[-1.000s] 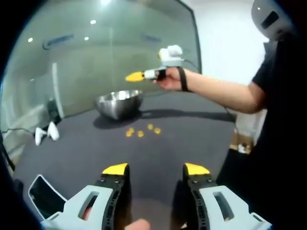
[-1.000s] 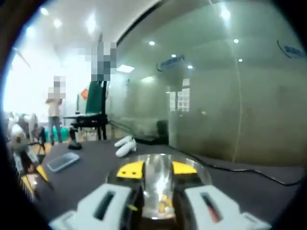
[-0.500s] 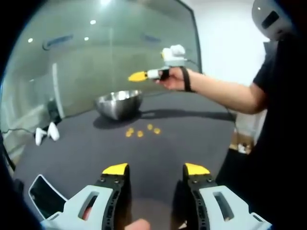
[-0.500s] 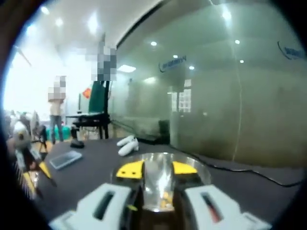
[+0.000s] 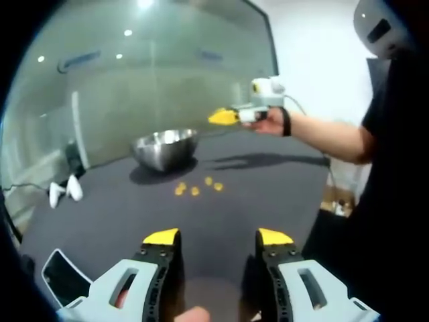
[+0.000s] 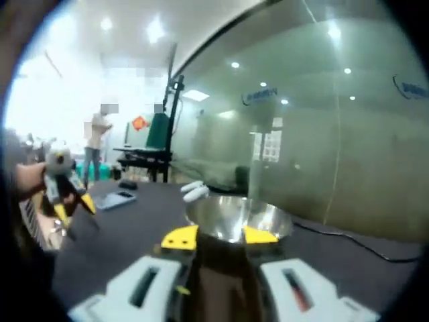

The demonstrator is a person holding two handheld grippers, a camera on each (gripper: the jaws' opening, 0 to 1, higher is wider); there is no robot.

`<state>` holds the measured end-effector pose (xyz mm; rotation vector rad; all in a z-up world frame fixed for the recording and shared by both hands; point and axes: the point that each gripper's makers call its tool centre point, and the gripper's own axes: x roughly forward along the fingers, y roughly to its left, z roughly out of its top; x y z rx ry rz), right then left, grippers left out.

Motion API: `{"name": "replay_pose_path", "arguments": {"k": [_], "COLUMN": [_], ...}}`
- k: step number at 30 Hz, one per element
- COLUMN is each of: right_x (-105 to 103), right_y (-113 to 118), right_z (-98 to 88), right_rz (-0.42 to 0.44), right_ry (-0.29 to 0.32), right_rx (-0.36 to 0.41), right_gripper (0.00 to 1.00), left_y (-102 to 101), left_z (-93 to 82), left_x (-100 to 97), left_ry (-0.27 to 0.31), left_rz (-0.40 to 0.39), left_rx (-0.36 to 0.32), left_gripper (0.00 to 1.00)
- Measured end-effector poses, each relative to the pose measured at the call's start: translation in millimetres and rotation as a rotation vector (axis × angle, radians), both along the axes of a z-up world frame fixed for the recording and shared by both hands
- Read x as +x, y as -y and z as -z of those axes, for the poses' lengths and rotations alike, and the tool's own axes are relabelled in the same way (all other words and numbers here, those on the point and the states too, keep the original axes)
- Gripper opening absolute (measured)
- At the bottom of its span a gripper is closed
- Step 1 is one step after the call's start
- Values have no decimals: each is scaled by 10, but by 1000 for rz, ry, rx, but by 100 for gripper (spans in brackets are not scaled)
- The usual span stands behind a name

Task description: Pick up the QQ candy scattered on the table and place it into the stainless steel bowl on the table

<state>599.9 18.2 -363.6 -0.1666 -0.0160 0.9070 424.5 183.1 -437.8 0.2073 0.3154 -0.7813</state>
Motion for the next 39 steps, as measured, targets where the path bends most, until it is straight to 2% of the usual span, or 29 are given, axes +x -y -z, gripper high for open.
{"name": "replay_pose_path", "arguments": {"k": [3,6,8,11,20,23,26,32,39], "right_x": [-169,-373,-463,-527,-544,-619,-649,-686,-787], "right_y": [43,28,-2,-55,-197,-286,-364,-512,-718], "right_z": [69,123,187,313,504,577,617,752,924], "right_rz": [-25,-83,-116,-153,-206,-268,-308,-361,-426], "right_ry": [-12,10,33,12,-54,-59,-88,-141,-165], "right_rx": [-20,-70,-116,-122,-126,-159,-148,-153,-193], "right_gripper": [24,25,25,25,25,25,25,25,25], "left_y": [8,19,26,32,-26,-42,-46,-51,-80], "left_z": [-9,-17,-14,-15,-34,-14,-8,-24,-19], "left_x": [2,4,0,2,15,15,17,16,-1], "left_ry": [4,5,5,5,9,4,3,8,6], "left_rz": [0,1,6,9,-8,-13,-16,-23,-28], "left_rx": [-1,-5,0,2,-4,-2,-3,-11,-12], "left_gripper": [46,46,46,46,46,46,46,46,46]}}
